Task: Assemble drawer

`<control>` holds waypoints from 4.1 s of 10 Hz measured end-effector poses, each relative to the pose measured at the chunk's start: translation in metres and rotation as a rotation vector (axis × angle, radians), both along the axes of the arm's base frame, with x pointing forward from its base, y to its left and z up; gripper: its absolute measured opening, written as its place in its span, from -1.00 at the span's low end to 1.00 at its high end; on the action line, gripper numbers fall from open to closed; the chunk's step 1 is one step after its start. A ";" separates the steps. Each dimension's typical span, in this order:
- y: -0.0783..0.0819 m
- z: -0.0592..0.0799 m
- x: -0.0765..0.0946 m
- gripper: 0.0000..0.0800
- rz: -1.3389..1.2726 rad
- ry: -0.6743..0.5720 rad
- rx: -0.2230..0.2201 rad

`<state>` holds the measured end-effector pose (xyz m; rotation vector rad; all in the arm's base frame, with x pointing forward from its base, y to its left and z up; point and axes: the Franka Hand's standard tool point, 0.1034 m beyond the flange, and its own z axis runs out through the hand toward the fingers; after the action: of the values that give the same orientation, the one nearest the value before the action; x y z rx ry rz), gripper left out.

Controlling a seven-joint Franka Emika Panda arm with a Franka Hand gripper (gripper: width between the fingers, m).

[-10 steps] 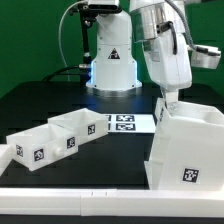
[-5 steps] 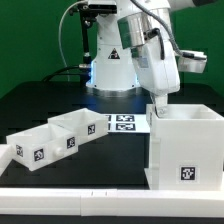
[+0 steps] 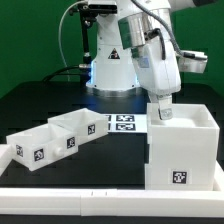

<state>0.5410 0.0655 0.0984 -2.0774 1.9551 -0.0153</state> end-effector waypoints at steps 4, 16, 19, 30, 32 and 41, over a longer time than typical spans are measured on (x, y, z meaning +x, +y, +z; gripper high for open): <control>0.000 0.000 0.000 0.62 0.002 0.000 0.000; -0.001 -0.005 -0.020 -0.05 -0.116 0.096 0.052; -0.001 -0.003 -0.018 -0.82 -0.111 0.089 0.051; -0.003 -0.003 0.006 -0.92 -0.037 0.047 0.051; -0.003 -0.003 0.005 -0.44 -0.036 0.047 0.050; -0.014 0.053 -0.001 0.62 -0.066 0.039 0.112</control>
Offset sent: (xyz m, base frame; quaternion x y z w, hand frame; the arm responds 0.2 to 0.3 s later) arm 0.0000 0.0000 0.0000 0.0000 0.0000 0.0000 1.0000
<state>0.5398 0.0518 0.1510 -1.9563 1.9984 0.1195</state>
